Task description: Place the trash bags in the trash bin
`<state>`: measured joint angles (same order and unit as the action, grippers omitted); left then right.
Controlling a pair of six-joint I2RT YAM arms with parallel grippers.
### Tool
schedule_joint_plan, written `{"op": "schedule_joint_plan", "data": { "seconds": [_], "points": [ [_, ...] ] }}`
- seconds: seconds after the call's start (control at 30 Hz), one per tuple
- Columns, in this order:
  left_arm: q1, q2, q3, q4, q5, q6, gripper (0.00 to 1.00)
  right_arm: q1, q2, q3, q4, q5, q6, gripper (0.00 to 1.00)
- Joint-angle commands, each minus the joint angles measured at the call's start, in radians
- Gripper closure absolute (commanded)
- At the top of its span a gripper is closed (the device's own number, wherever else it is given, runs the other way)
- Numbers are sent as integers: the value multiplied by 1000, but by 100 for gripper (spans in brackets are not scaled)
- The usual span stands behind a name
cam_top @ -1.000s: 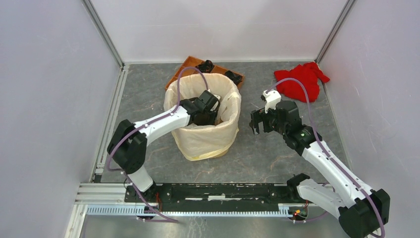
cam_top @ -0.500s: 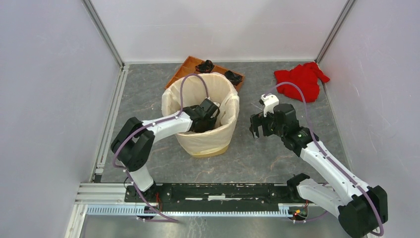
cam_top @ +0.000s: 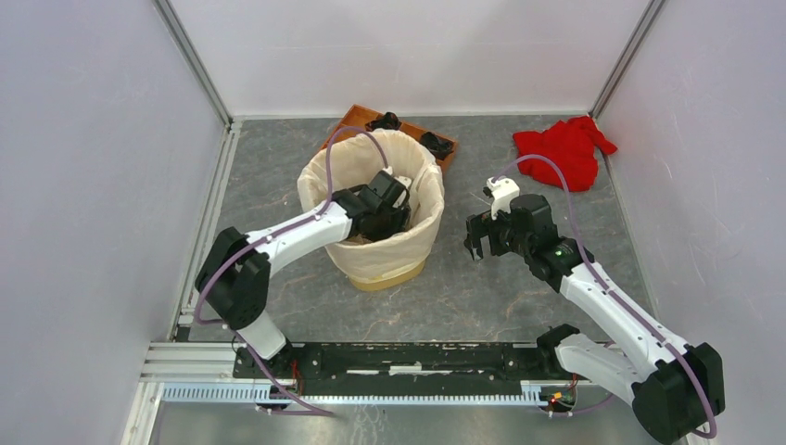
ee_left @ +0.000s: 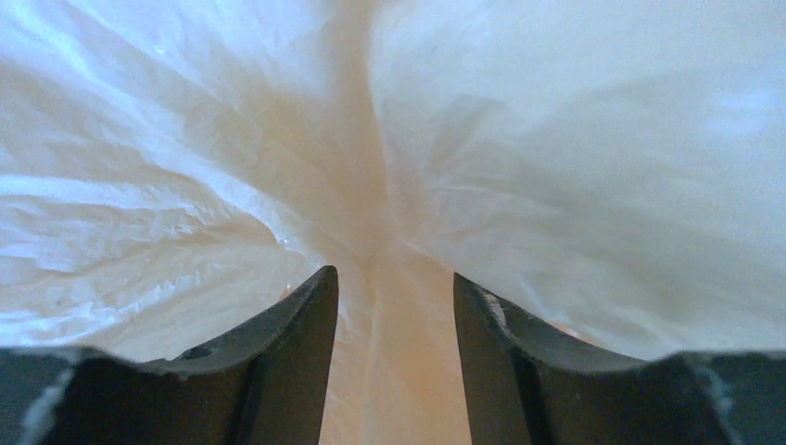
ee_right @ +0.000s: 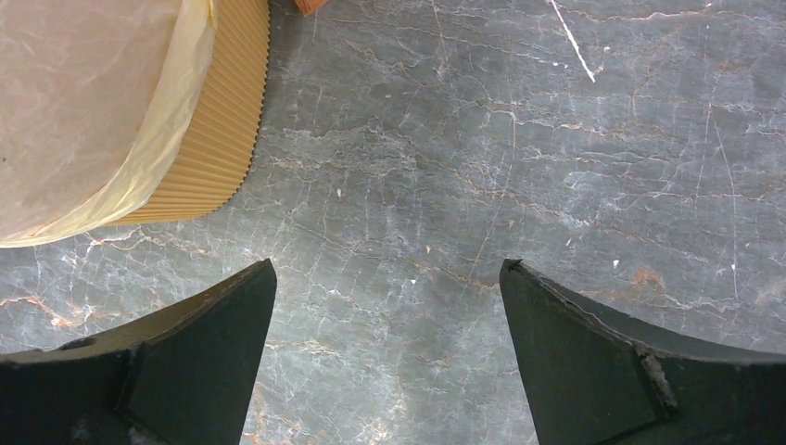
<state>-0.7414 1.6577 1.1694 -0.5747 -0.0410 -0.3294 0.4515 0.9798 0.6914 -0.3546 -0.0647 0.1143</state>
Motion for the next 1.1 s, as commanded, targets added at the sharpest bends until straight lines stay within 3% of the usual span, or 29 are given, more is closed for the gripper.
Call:
{"op": "schedule_joint_plan", "data": {
  "seconds": [0.0,0.4,0.63,0.8,0.93,1.07],
  "points": [
    [-2,-81,99,-55,36,-8,41,0,-22,-7,33,-7,13,2],
    [-1,-247,204,-163,82,-32,29,0,34,8,102,-9,6,2],
    [-1,-396,354,-241,100,-18,18,-59,242,97,272,-95,59,2],
    [-1,-533,502,-295,32,-16,12,-60,432,243,276,-28,0,2],
    [-1,-670,475,-244,-4,-13,3,-35,506,285,327,-34,73,2],
    [-1,-744,452,-233,36,-13,2,43,550,282,407,-87,170,2]
  ]
}}
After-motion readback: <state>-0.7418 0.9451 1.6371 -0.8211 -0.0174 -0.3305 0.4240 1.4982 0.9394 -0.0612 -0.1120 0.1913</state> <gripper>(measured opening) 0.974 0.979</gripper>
